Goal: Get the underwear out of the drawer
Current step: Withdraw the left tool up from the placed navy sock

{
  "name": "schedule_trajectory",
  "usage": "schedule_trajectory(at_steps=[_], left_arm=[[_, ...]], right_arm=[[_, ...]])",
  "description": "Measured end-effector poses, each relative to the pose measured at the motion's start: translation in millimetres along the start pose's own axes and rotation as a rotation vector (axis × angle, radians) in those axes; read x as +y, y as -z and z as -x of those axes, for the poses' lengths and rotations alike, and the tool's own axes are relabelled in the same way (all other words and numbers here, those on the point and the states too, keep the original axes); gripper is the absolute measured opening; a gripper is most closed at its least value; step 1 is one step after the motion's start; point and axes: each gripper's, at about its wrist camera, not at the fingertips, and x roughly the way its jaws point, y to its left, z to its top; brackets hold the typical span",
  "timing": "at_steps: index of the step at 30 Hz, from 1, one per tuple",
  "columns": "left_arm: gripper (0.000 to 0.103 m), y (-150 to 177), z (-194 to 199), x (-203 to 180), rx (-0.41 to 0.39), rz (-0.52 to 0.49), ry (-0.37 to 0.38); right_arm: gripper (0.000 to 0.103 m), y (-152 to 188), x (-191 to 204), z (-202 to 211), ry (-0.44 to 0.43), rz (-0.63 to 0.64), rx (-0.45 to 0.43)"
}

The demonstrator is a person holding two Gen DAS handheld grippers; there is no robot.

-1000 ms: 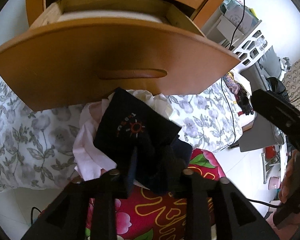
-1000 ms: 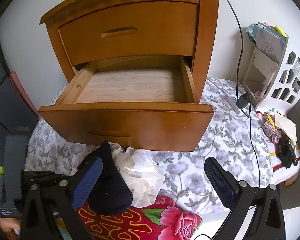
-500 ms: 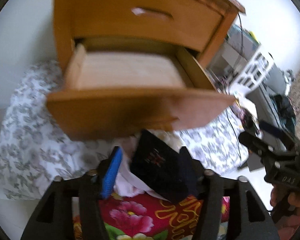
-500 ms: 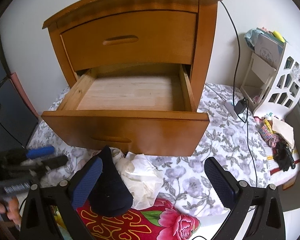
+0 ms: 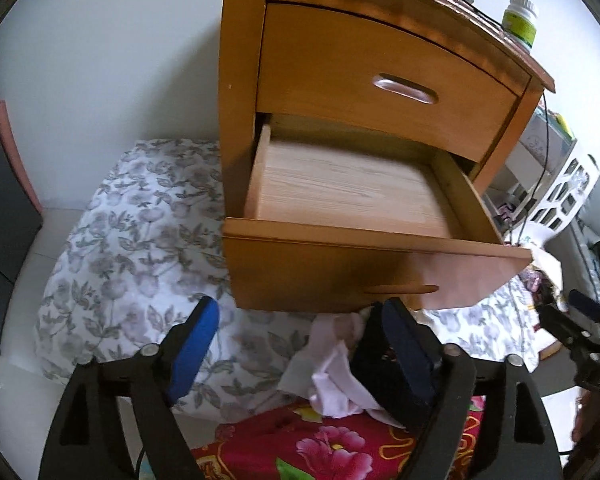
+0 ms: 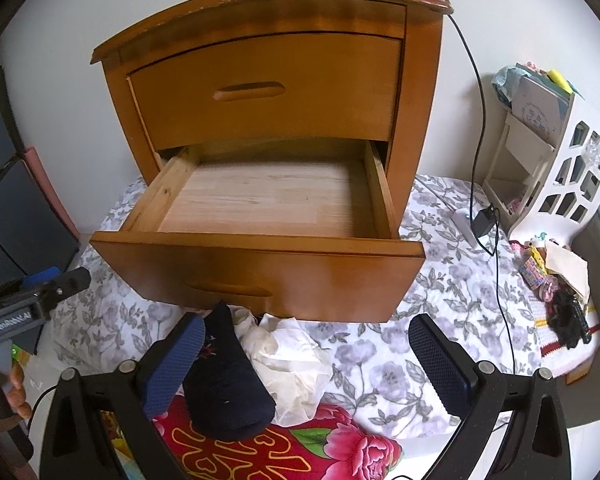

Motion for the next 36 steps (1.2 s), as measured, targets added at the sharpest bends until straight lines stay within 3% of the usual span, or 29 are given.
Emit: schedule_trajectory(at_steps=[12, 17, 36], left_arm=[[0.093, 4, 6, -1, -0.049, -0.024, -0.053], [0.093, 4, 7, -5, -0.053, -0.06, -0.117], [0.093, 5, 16, -8, -0.069, -0.057, -0.158]], right_arm=[[0.103, -5, 8, 3, -0.014, -0.001, -0.011], [0.103, -6, 11, 3, -0.016, -0.001, -0.015], [0.103, -7, 7, 7, -0.001, -0.025, -0.021]])
